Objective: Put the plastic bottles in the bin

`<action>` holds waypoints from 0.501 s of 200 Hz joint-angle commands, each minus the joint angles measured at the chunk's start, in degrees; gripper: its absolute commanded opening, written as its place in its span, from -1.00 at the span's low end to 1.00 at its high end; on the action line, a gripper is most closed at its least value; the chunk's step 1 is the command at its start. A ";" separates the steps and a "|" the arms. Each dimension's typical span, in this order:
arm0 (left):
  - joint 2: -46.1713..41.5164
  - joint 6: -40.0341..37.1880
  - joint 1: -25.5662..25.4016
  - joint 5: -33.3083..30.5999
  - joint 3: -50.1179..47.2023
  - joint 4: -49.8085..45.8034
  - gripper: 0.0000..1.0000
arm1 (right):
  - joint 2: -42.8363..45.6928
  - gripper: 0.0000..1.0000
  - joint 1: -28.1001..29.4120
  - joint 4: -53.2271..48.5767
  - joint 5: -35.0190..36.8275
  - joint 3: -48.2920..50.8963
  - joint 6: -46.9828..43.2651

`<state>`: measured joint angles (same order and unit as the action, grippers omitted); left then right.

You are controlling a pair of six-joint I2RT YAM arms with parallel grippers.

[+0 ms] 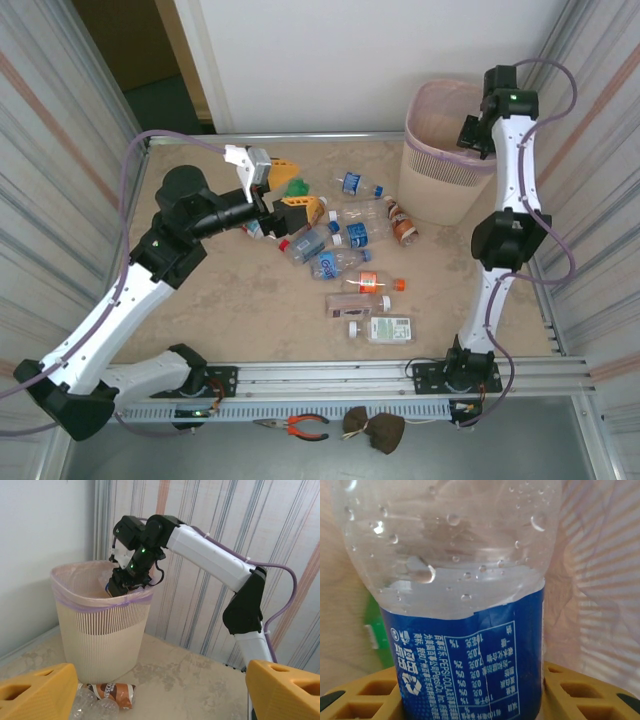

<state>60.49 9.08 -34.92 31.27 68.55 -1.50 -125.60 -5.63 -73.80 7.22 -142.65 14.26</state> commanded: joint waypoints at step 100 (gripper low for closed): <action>-0.30 0.58 1.54 -3.38 -1.52 -1.75 0.74 | -13.13 0.14 1.04 -3.18 2.77 -1.40 -0.07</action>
<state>60.75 9.21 -34.06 29.34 67.75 -2.50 -134.76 -4.84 -74.67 10.37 -143.92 14.28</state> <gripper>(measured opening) 0.873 0.530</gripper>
